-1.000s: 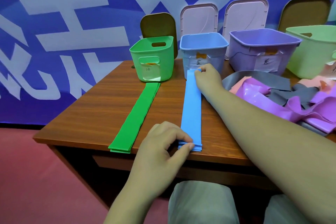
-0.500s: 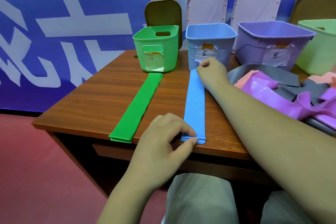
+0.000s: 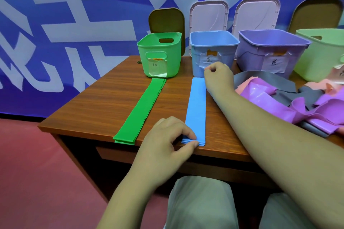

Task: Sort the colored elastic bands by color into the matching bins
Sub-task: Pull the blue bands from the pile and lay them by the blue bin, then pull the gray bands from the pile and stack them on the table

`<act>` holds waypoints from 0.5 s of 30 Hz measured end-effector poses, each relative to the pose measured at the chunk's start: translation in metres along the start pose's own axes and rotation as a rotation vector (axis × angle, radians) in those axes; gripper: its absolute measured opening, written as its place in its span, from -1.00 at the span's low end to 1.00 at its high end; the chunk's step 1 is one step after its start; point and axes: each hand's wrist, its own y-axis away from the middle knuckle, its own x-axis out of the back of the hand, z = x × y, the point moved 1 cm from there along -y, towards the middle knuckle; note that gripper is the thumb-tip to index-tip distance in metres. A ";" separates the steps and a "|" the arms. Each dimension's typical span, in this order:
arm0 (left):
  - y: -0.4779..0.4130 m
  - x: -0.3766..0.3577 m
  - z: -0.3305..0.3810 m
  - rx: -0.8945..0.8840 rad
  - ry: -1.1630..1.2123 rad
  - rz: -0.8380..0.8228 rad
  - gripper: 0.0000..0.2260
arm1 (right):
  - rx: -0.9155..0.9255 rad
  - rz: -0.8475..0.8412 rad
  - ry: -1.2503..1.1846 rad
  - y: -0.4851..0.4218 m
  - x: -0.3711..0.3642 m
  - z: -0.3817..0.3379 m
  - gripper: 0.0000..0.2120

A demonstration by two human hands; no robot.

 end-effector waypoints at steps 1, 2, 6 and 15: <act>0.000 0.001 0.000 0.010 0.018 -0.003 -0.88 | 0.004 -0.021 0.004 0.001 0.002 -0.002 -0.82; 0.000 0.001 0.000 0.025 0.049 -0.005 -0.86 | 0.009 -0.051 0.001 0.001 0.006 -0.006 -0.82; -0.004 0.005 0.003 0.110 0.247 0.027 -0.82 | 0.063 -0.203 0.011 -0.001 0.039 -0.023 -0.80; -0.066 -0.016 0.076 -0.041 0.221 -0.056 -0.87 | 0.146 -0.153 0.061 -0.017 0.193 0.003 -0.86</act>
